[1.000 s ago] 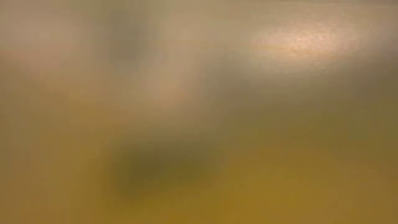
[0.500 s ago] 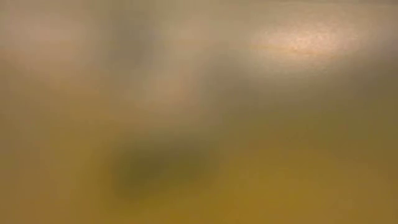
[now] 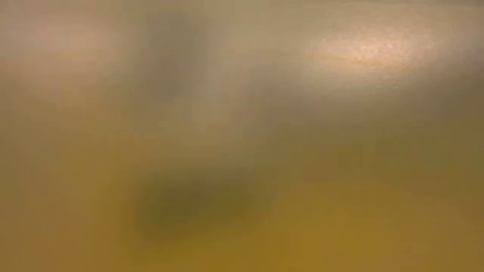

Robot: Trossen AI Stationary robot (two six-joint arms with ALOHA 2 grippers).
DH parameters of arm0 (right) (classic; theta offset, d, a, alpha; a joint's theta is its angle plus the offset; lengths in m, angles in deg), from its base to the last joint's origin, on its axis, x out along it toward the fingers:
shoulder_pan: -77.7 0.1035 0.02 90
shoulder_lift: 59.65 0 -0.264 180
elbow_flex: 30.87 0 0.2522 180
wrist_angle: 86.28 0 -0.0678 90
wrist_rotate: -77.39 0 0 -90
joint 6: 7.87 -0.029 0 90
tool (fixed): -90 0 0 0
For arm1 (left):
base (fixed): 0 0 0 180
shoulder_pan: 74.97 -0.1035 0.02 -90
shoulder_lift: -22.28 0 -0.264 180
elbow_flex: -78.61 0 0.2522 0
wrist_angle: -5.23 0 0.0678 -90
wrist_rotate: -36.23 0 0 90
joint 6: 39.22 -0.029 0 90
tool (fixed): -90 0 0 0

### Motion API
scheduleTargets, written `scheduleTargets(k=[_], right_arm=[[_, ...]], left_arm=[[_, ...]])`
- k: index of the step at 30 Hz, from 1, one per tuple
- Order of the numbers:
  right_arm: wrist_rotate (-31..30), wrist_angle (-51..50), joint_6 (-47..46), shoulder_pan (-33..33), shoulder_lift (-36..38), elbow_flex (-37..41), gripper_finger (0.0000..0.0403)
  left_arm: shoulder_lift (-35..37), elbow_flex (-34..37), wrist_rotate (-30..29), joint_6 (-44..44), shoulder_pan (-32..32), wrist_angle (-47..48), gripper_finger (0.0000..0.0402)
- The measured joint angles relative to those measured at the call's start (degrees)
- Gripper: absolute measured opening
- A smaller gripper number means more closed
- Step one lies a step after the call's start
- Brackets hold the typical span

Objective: Pick & Place food coloring
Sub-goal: Put the small red food coloring bottle in the yellow bin

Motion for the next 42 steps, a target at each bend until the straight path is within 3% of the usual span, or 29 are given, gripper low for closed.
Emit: scheduleTargets(k=[12,19,33,42], right_arm=[[-0.01,0.00,0.00,0.01,0.04,0.01,0.0138],[0.00,0.00,0.00,0.01,0.04,0.00,0.0137],[-0.01,0.00,0.00,0.01,0.04,0.00,0.0137],[0.00,0.00,0.00,-0.01,0.04,0.02,0.0137]], left_arm=[[-5.60,0.08,0.77,-0.39,-0.79,-0.52,0.0125],[-5.81,4.66,0.57,1.68,-1.11,-5.97,0.0125],[-5.76,5.29,-0.74,5.44,-0.74,-7.50,0.0125],[-4.18,5.27,-0.81,7.28,-0.57,-6.40,0.0064]])
